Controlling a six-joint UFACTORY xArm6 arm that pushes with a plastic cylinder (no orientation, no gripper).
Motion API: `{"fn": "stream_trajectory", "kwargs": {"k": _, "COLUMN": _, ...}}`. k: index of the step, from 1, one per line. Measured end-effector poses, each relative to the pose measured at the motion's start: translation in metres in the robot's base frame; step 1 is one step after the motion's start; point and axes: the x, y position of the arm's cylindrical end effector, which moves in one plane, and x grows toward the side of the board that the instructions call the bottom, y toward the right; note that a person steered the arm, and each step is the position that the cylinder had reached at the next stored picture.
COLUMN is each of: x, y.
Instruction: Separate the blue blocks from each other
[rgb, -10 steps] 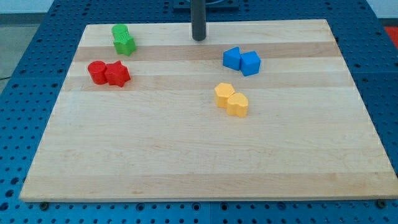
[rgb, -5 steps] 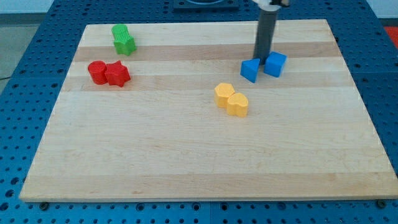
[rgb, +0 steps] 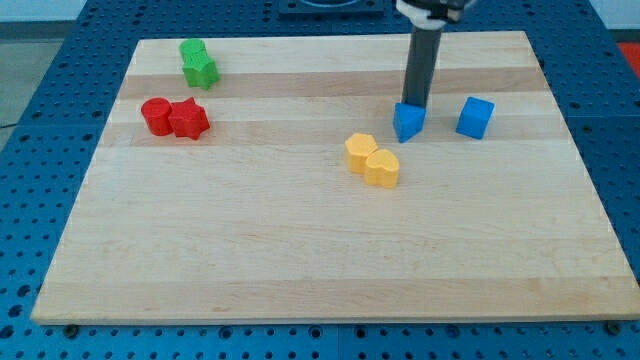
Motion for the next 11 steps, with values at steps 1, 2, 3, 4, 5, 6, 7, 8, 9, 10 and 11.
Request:
{"fn": "stream_trajectory", "kwargs": {"k": 1, "x": 0.034, "y": 0.0}}
{"fn": "stream_trajectory", "kwargs": {"k": 2, "x": 0.045, "y": 0.0}}
{"fn": "stream_trajectory", "kwargs": {"k": 3, "x": 0.034, "y": -0.007}}
{"fn": "stream_trajectory", "kwargs": {"k": 4, "x": 0.035, "y": -0.017}}
{"fn": "stream_trajectory", "kwargs": {"k": 5, "x": 0.06, "y": -0.015}}
{"fn": "stream_trajectory", "kwargs": {"k": 6, "x": 0.091, "y": -0.015}}
{"fn": "stream_trajectory", "kwargs": {"k": 7, "x": 0.117, "y": -0.015}}
{"fn": "stream_trajectory", "kwargs": {"k": 8, "x": 0.108, "y": 0.01}}
{"fn": "stream_trajectory", "kwargs": {"k": 9, "x": 0.056, "y": 0.03}}
{"fn": "stream_trajectory", "kwargs": {"k": 10, "x": 0.049, "y": -0.018}}
{"fn": "stream_trajectory", "kwargs": {"k": 11, "x": 0.073, "y": -0.031}}
